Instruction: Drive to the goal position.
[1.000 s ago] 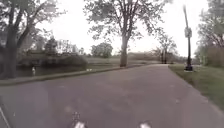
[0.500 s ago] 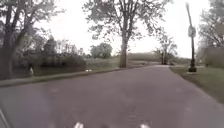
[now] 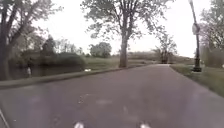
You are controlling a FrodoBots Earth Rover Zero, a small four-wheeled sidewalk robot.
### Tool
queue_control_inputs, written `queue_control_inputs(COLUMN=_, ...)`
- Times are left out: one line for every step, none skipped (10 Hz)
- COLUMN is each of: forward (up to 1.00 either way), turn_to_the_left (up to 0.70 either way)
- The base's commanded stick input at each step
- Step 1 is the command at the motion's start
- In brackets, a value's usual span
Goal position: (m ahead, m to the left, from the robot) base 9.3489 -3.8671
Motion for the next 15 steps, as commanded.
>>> queue_control_inputs(forward=1.00, turn_to_the_left=0.02)
queue_control_inputs(forward=1.00, turn_to_the_left=0.02)
queue_control_inputs(forward=1.00, turn_to_the_left=0.02)
queue_control_inputs(forward=1.00, turn_to_the_left=0.02)
queue_control_inputs(forward=1.00, turn_to_the_left=0.02)
queue_control_inputs(forward=1.00, turn_to_the_left=0.02)
queue_control_inputs(forward=1.00, turn_to_the_left=0.02)
queue_control_inputs(forward=1.00, turn_to_the_left=0.02)
queue_control_inputs(forward=1.00, turn_to_the_left=0.02)
queue_control_inputs(forward=1.00, turn_to_the_left=0.02)
queue_control_inputs(forward=1.00, turn_to_the_left=0.02)
queue_control_inputs(forward=1.00, turn_to_the_left=-0.37)
queue_control_inputs(forward=1.00, turn_to_the_left=-0.40)
queue_control_inputs(forward=1.00, turn_to_the_left=-0.40)
queue_control_inputs(forward=1.00, turn_to_the_left=-0.40)
